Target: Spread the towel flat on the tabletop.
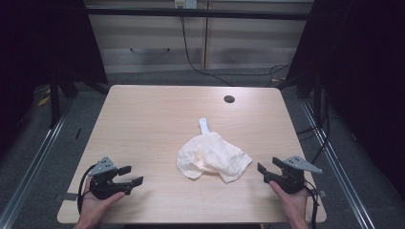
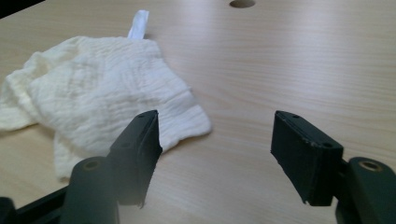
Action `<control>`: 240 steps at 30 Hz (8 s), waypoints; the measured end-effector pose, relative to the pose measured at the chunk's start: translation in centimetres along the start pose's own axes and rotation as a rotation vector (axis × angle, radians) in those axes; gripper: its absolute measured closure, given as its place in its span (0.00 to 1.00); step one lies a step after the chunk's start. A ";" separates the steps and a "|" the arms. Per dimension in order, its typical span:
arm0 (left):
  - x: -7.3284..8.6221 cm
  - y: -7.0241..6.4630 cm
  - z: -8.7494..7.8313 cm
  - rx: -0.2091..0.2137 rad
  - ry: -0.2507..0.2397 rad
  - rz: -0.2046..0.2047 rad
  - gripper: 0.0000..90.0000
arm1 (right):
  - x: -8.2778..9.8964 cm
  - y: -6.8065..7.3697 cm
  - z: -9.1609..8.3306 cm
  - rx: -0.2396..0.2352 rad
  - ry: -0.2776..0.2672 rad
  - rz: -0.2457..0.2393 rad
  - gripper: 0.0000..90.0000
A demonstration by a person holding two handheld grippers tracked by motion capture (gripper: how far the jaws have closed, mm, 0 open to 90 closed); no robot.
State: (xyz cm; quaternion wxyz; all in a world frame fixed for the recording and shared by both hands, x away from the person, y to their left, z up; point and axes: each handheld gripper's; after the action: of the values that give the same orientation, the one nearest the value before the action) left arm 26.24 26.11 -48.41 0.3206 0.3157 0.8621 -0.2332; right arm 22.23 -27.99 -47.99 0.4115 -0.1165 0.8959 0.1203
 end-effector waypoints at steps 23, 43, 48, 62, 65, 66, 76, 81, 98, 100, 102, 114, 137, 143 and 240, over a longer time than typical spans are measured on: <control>-2.6 -2.7 1.6 0.087 0.002 0.044 0.42 | -1.8 4.0 0.4 -0.166 0.120 -0.133 0.55; -8.0 -4.9 7.4 0.174 0.034 0.143 0.55 | -4.5 6.6 8.0 -0.290 0.262 -0.273 0.53; -7.3 -5.8 8.8 0.181 0.093 0.186 0.57 | -4.3 6.4 8.8 -0.289 0.284 -0.270 0.79; -6.6 -7.2 10.6 0.204 0.155 0.286 0.70 | -4.0 7.9 10.1 -0.390 0.316 -0.259 0.91; -6.3 -7.3 10.8 0.208 0.181 0.319 0.72 | -4.0 8.5 10.3 -0.411 0.322 -0.259 0.90; -6.2 -7.3 10.8 0.199 0.181 0.324 0.75 | -4.0 8.7 10.4 -0.419 0.319 -0.260 0.90; -5.4 -7.2 10.2 0.150 0.194 0.355 0.90 | -4.2 9.5 10.0 -0.423 0.289 -0.282 0.80; -5.5 -6.7 9.9 0.178 0.194 0.331 0.97 | -4.3 9.6 8.9 -0.416 0.276 -0.293 0.71; -7.4 -4.5 5.1 0.220 -0.034 0.221 0.98 | -4.3 9.1 7.6 -0.392 0.258 -0.302 0.99; -7.4 -4.4 4.8 0.215 -0.043 0.214 0.98 | -4.7 8.5 7.4 -0.389 0.240 -0.285 0.99; -7.5 -4.1 4.3 0.215 -0.068 0.200 0.98 | -5.4 7.5 6.8 -0.385 0.209 -0.255 0.99; -8.2 -2.4 1.4 0.245 -0.196 0.129 0.98 | -7.1 3.9 6.8 -0.360 0.175 -0.169 0.98; -7.7 -1.7 2.9 0.212 -0.143 0.099 0.98 | -7.1 5.6 4.9 -0.292 0.154 -0.219 0.70; -7.8 -1.6 2.9 0.217 -0.151 0.093 0.98 | -6.0 8.7 6.3 -0.398 0.223 -0.306 0.67; -7.6 0.2 3.1 0.141 -0.104 0.084 0.98 | -4.3 4.6 2.6 -0.426 0.135 -0.332 0.97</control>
State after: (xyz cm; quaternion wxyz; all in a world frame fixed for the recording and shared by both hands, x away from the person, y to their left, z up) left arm 32.13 21.34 -45.24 0.3514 0.3606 0.8118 -0.2958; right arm 25.41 -22.32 -45.82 0.3311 -0.3533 0.8445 0.2290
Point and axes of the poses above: each handheld gripper's, and its own axes: z roughly forward along the jaws, x roughly out of its underside, y roughly to its left, and after that the axes turned 10 degrees about y, right-handed
